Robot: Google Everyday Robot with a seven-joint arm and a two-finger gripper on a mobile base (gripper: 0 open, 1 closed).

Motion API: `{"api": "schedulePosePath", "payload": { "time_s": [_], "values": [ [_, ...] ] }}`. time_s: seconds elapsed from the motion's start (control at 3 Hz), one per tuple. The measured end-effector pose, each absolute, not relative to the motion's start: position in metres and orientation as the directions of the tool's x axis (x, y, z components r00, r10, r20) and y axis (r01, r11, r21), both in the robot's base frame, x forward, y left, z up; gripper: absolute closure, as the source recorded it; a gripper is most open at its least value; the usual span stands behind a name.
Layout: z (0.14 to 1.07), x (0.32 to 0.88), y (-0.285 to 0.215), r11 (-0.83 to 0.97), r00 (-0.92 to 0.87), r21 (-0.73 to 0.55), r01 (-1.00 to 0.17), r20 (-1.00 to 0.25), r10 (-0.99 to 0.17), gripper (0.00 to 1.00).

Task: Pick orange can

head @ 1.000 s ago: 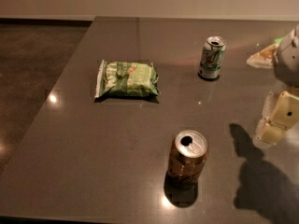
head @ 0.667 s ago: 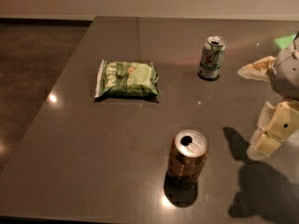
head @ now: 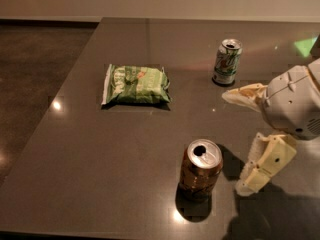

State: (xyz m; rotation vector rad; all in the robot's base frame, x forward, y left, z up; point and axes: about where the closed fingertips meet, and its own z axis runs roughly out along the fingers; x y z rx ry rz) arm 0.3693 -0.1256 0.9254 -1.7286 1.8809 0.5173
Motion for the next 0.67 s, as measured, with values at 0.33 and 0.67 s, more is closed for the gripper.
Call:
{"api": "schedulePosePath", "payload": {
  "time_s": [0.33, 0.67],
  "values": [
    [0.913, 0.359, -0.105, 0.073, -0.009, -0.072, -0.995, -0.643, -0.766, 0.00],
    [0.899, 0.348, -0.087, 0.040, 0.015, -0.069, -0.997, -0.656, -0.754, 0.00]
  ]
}}
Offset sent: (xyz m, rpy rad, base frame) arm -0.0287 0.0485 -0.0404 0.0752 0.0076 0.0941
